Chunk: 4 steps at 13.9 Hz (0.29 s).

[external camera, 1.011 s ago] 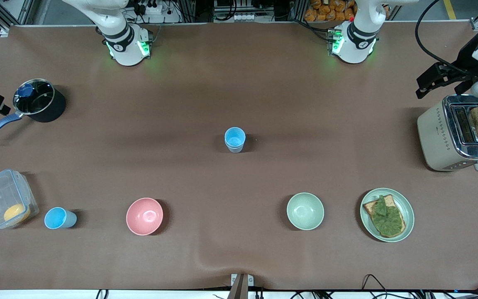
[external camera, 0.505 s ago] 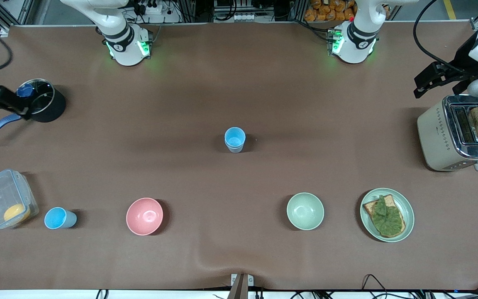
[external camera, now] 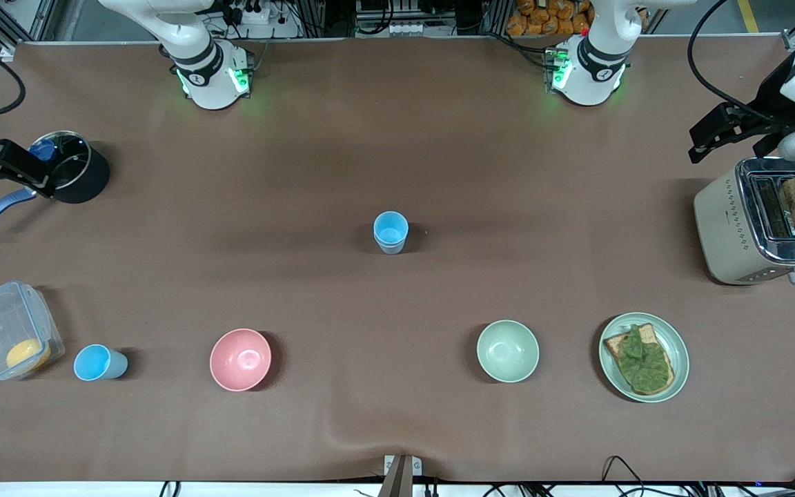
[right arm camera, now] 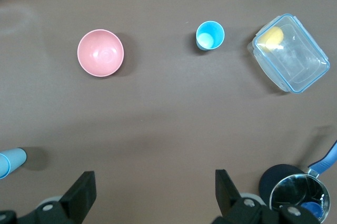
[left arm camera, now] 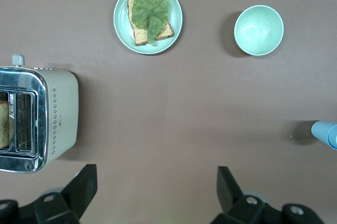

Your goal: Stack blue cups with both arms

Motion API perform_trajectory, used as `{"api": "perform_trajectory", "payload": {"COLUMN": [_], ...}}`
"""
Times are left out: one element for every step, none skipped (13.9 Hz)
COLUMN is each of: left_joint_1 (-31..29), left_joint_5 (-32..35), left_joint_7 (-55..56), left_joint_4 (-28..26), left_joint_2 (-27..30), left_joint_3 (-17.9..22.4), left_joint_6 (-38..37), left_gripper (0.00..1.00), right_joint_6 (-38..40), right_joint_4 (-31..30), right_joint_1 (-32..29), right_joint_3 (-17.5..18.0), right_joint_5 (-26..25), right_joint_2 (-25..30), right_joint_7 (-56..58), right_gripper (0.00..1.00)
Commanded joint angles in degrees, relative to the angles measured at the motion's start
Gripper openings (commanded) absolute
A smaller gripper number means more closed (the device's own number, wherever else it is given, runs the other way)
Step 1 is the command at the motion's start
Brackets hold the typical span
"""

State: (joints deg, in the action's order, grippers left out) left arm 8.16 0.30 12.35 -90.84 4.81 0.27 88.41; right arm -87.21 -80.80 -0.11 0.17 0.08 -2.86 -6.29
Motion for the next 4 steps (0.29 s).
{"api": "perform_trajectory", "payload": {"left_joint_1": [0.1, 0.01, -0.16, -0.34], "left_joint_5": [-0.47, -0.39, -0.3, -0.3], "left_joint_7": [1.01, 1.01, 1.8, 2.33], "left_joint_4": [1.11, 1.11, 1.11, 1.11], "left_joint_2": [0.02, -0.07, -0.07, -0.15], "left_joint_3": [-0.53, -1.49, -1.85, -1.85], "left_joint_6": [-1.14, -1.14, -1.14, -1.14], "left_gripper": [1.0, 1.0, 1.0, 1.0], "right_joint_6": [0.98, 1.77, 2.21, 2.3], "right_joint_4": [-1.03, -1.03, -1.03, -1.03], "right_joint_1": [-0.5, -0.5, -0.5, -0.41], "right_joint_3": [0.01, 0.01, 0.01, 0.01], "right_joint_5": [0.53, 0.44, 0.44, 0.44], "right_joint_2": [1.19, 1.02, 0.84, 0.75], "right_joint_7": [0.32, 0.4, 0.49, 0.49], "right_gripper": [1.0, 1.0, 1.0, 1.0]}}
